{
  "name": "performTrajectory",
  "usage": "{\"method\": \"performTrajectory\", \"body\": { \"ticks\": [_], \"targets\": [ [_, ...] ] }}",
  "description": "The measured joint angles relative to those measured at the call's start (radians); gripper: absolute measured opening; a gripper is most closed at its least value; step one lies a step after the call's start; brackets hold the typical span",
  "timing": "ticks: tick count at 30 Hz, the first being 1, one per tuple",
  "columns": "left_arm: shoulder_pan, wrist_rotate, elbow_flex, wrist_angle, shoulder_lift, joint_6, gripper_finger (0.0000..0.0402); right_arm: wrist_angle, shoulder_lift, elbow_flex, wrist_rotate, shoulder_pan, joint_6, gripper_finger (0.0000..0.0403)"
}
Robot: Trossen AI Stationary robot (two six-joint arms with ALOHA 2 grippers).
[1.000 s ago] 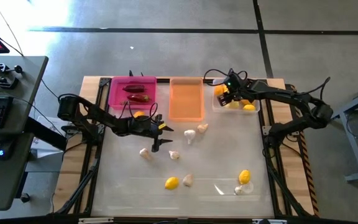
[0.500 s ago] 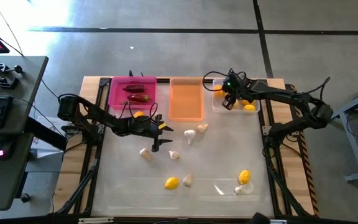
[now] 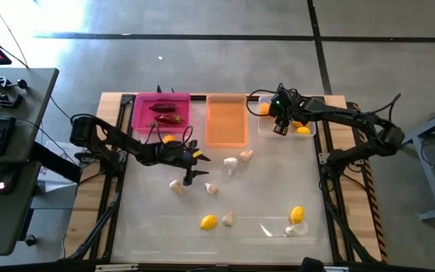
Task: Sort produce into baskets
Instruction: Put the yellow lemon into the transparent bin
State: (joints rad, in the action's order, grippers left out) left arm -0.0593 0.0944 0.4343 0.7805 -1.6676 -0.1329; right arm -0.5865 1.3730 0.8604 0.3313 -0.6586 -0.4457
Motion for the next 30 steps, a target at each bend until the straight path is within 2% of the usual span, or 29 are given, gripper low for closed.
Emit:
{"method": "performTrajectory", "body": {
  "ticks": [9, 16, 25, 30],
  "targets": [
    [0.000, -0.012, 0.000, 0.001, 0.000, -0.002, 0.0236, -0.008, 0.086, 0.000, 0.018, 0.006, 0.044, 0.0232],
    [0.000, -0.023, 0.000, 0.003, 0.000, -0.002, 0.0236, -0.026, 0.091, 0.014, 0.055, 0.041, 0.041, 0.0264],
    [0.000, -0.023, 0.000, 0.002, 0.000, -0.002, 0.0236, -0.089, 0.091, 0.067, 0.092, 0.078, 0.051, 0.0265],
    [0.000, -0.023, 0.000, 0.002, 0.000, -0.002, 0.0236, -0.157, 0.085, 0.101, 0.095, 0.110, 0.152, 0.0231]
  ]
}}
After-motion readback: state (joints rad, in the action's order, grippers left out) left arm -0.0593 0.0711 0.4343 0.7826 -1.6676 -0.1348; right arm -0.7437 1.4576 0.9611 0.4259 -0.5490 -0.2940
